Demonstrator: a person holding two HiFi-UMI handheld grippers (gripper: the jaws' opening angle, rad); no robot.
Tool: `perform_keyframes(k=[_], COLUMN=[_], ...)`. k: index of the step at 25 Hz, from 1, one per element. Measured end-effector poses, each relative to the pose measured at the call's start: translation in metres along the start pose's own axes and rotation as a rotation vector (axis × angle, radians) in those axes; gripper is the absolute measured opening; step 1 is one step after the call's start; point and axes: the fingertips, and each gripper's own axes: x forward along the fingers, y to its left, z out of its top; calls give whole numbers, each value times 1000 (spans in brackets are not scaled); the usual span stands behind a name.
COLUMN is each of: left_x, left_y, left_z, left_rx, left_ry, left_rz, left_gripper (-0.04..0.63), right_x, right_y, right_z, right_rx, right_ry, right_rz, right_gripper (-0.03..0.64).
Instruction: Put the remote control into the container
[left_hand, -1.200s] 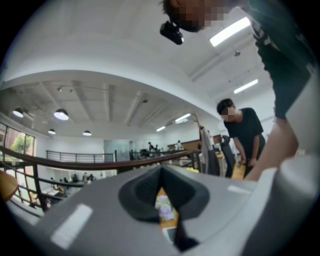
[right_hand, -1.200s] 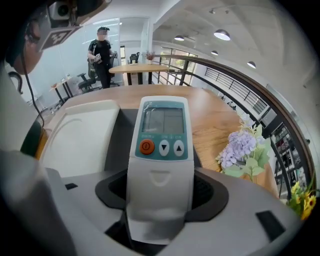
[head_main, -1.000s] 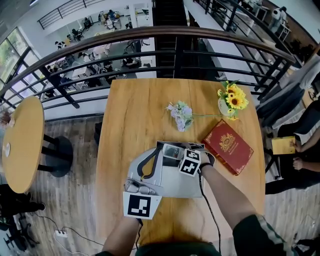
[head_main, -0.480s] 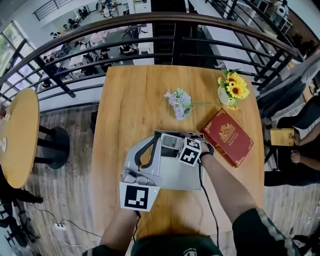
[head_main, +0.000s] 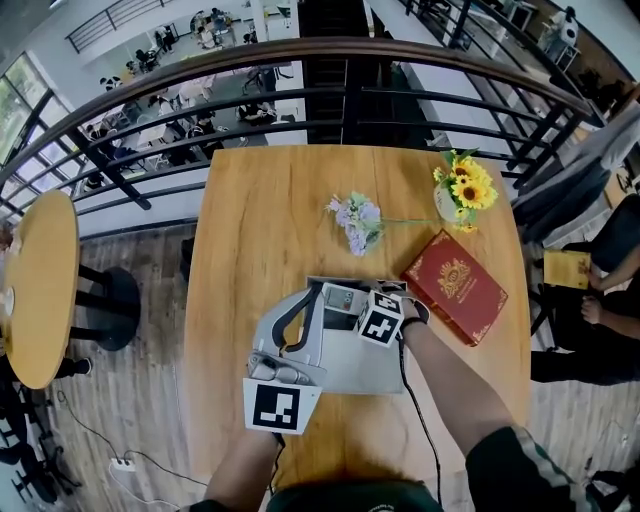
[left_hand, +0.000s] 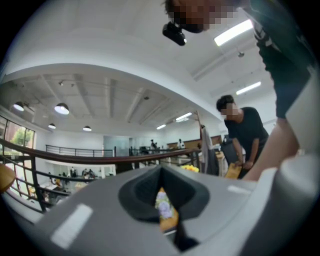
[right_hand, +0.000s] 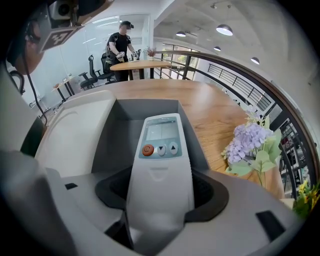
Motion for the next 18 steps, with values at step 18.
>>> perform_keyframes(k=[18], left_x=[7], left_y=[-4], left_z=[-5], left_rx=[2], left_ry=[4], left_rz=[-16], left_gripper=[-5], right_x=[0], right_y=[0], right_z=[1], right_rx=[-21], right_ry=[2], right_rz=[-13], right_gripper=[294])
